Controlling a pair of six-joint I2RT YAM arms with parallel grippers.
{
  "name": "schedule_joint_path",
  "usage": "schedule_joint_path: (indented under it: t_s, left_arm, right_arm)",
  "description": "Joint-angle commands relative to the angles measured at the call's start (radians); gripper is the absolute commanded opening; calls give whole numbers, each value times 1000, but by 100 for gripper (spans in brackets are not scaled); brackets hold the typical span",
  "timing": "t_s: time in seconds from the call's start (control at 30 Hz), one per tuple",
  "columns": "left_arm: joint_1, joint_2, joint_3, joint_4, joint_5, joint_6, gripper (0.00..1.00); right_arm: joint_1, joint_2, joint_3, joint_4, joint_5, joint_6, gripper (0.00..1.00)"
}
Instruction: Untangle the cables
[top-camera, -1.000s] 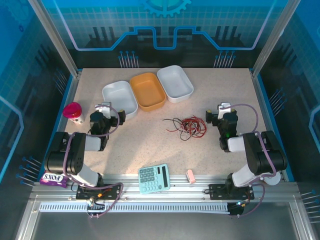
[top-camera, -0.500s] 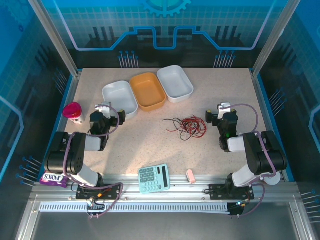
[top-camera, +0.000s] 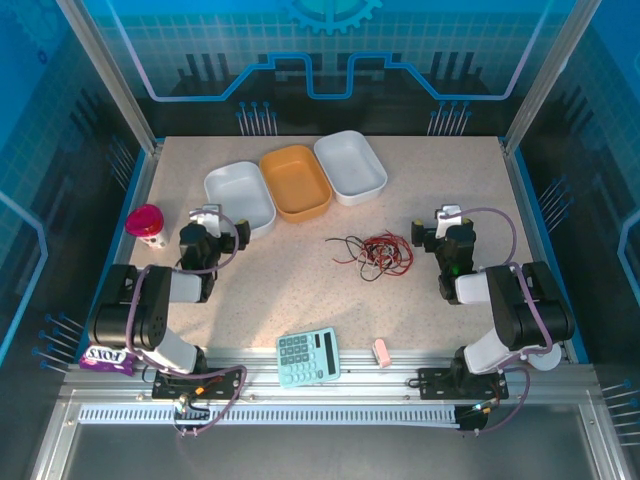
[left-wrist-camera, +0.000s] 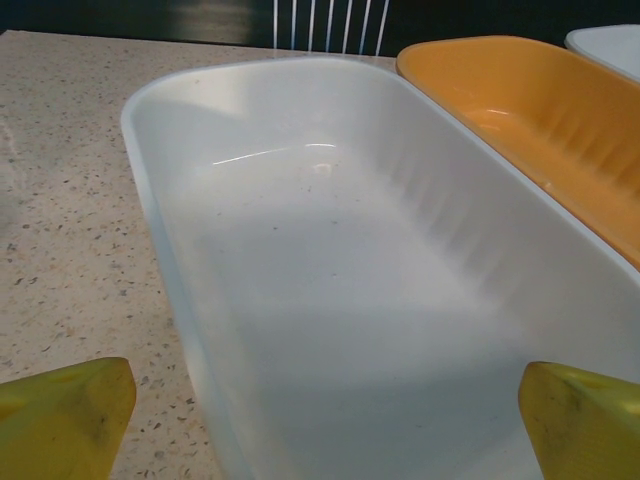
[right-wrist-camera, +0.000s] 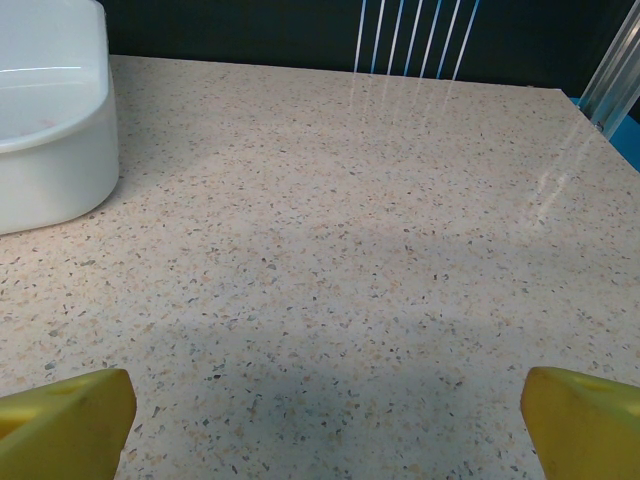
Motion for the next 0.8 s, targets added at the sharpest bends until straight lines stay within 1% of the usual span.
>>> schedule_joint_path:
  t_s: [0.0, 0.13, 0.27, 0.33, 0.4, 0.5, 0.53, 0.63, 0.7, 0.77]
  left_arm:
    - [-3, -90, -21, -20, -34, -24, 99]
    - [-2, -205, -34, -98, -58, -36, 99]
    - [-2, -335, -49, -182, -71, -74, 99]
    - [-3, -400, -50, -233, -68, -101, 99]
    - [-3, -471, -44, -306, -70, -129, 99]
    - [-6, -572, -35, -396, -60, -176, 99]
    - [-7, -598, -28, -427, -56, -193, 99]
    - [-16, -665, 13, -546, -32, -253, 99]
    - [-48, -692, 51, -640, -26, -285, 99]
    - [-109, -709, 75, -698, -42, -304, 99]
  right_arm:
    - [16, -31, -1, 1, 38, 7, 100]
    - [16, -39, -12, 10, 32, 5, 100]
    - [24, -54, -42, 59, 20, -14, 100]
    - [38, -94, -41, 30, 40, -24, 100]
    - [41, -184, -20, -87, 72, -16, 100]
    - [41, -296, 0, -208, 117, -2, 100]
    - [42, -329, 6, -247, 129, 13, 100]
    - [43, -440, 47, -443, 142, 88, 100]
    - [44, -503, 93, -613, 130, 146, 100]
    - [44, -548, 136, -772, 116, 199, 100]
